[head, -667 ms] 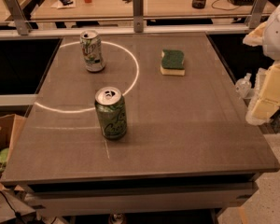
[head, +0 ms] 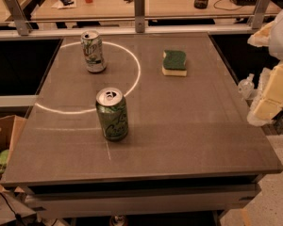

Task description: Move 7up can near sponge

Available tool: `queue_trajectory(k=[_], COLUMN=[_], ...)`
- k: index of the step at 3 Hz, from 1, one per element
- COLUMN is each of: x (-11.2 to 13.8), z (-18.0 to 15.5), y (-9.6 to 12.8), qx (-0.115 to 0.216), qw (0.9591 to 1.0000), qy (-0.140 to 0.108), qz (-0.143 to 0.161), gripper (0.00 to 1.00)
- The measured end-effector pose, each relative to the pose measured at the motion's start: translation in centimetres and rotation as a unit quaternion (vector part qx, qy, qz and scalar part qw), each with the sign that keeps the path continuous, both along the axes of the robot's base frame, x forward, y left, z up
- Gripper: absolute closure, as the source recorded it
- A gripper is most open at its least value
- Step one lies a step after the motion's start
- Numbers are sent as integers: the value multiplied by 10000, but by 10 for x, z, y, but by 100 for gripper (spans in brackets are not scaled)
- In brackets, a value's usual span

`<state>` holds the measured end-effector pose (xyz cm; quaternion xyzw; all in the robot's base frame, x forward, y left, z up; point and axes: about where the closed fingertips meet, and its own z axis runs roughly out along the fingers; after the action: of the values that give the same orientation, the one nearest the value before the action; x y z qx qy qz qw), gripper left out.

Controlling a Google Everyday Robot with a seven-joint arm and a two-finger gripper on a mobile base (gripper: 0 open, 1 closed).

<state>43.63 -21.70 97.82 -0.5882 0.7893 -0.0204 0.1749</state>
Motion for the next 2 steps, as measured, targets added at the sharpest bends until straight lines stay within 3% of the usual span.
queue_trajectory(k=[1, 2], x=[-11, -2], z=[-19, -54], y=[-8, -19], qx=[729, 1726], qw=[9963, 9824], qy=[-47, -328], qz=[-451, -636], gripper=[0, 0])
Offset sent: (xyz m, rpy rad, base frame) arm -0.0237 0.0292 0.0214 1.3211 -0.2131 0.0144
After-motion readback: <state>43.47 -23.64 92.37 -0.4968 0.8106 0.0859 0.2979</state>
